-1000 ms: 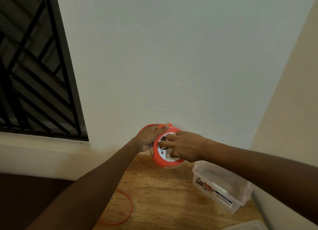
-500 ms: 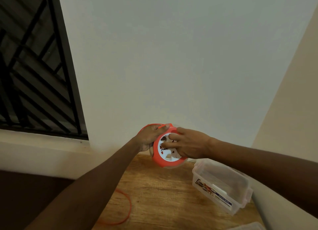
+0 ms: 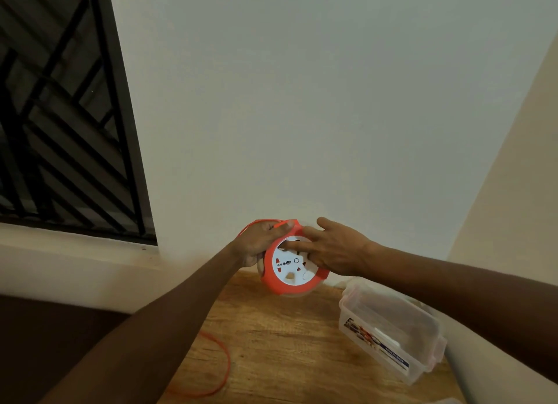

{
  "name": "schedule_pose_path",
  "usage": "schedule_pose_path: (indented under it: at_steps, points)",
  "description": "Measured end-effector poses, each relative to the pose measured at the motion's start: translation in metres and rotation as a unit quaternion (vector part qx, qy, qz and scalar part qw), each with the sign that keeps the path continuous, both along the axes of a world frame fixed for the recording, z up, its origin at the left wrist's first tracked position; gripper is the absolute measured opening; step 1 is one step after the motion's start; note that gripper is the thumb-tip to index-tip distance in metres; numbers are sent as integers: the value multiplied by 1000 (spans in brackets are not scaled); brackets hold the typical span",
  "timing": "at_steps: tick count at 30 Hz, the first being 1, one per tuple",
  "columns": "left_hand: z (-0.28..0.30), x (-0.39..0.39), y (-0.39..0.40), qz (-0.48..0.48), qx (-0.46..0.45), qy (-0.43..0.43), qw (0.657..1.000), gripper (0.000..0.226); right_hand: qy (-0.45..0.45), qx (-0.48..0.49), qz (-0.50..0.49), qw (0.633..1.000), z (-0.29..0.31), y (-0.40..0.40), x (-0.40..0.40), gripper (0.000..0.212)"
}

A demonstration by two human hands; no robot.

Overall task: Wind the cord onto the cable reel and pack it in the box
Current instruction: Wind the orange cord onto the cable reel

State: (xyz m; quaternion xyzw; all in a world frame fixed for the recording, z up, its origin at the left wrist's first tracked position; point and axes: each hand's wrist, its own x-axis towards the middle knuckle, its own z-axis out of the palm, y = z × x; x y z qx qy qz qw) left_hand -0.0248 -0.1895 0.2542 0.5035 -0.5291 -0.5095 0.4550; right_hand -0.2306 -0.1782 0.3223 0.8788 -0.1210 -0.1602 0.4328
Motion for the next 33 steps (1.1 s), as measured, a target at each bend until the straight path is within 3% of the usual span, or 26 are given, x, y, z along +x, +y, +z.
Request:
schedule_pose_path:
  at_steps: [4,7,16,25,33]
  points:
    - [2,6,1,4,-1,27,1000,25,-5,-2,-24,1000,-5,-1,-3,51]
    - [5,8,-2,18,-19,60,998,37,-27,-3,-45,999,-18,-5,-4,54]
    - [4,-5,-10,37,-19,25,999,39,-78,40,-70,994,-43,4,6,54]
    - [0,-10,-5,31,-3,19,999,21,-93,63,20,993,-27,-3,-6,52]
    - [-1,-6,2,19,3,18,1000,22,-30,103,42,993,-19,0,-5,51]
